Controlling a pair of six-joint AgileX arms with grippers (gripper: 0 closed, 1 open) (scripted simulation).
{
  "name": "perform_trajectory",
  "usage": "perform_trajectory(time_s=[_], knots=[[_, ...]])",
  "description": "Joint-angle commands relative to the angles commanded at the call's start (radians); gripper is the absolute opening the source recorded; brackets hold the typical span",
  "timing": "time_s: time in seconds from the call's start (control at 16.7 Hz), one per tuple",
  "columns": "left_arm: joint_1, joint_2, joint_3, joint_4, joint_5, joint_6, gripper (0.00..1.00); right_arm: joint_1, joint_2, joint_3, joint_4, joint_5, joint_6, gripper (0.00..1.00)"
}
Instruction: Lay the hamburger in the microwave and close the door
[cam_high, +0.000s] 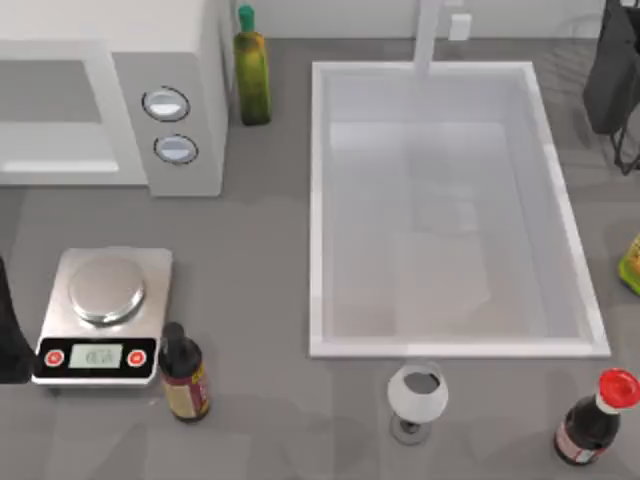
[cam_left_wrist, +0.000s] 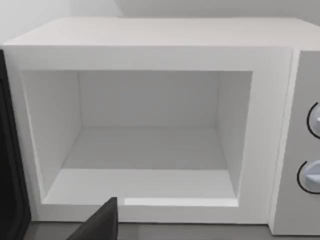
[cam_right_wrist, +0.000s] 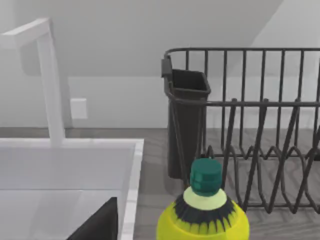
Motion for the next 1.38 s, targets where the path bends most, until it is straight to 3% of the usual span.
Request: perform_trajectory(time_s=[0.24, 0.48, 1.08, 1.38], knots=[[0.01, 0.034, 0.029, -0.031, -0.001, 0.017, 1.0, 0.0, 0.0, 0.0, 0.0, 0.0, 0.0, 1.0], [0.059, 0.226, 0.171, -0.178, -0.003, 0.095, 1.0, 0.0, 0.0, 0.0, 0.0, 0.0, 0.0, 1.0], [0.246, 1.185, 0.701, -0.719, 0.001, 0.361, 1.0, 0.0, 0.0, 0.0, 0.0, 0.0, 0.0, 1.0], [0.302, 1.482, 0.88, -0.908, 0.002, 0.463, 1.0, 0.0, 0.0, 0.0, 0.0, 0.0, 0.0, 1.0]])
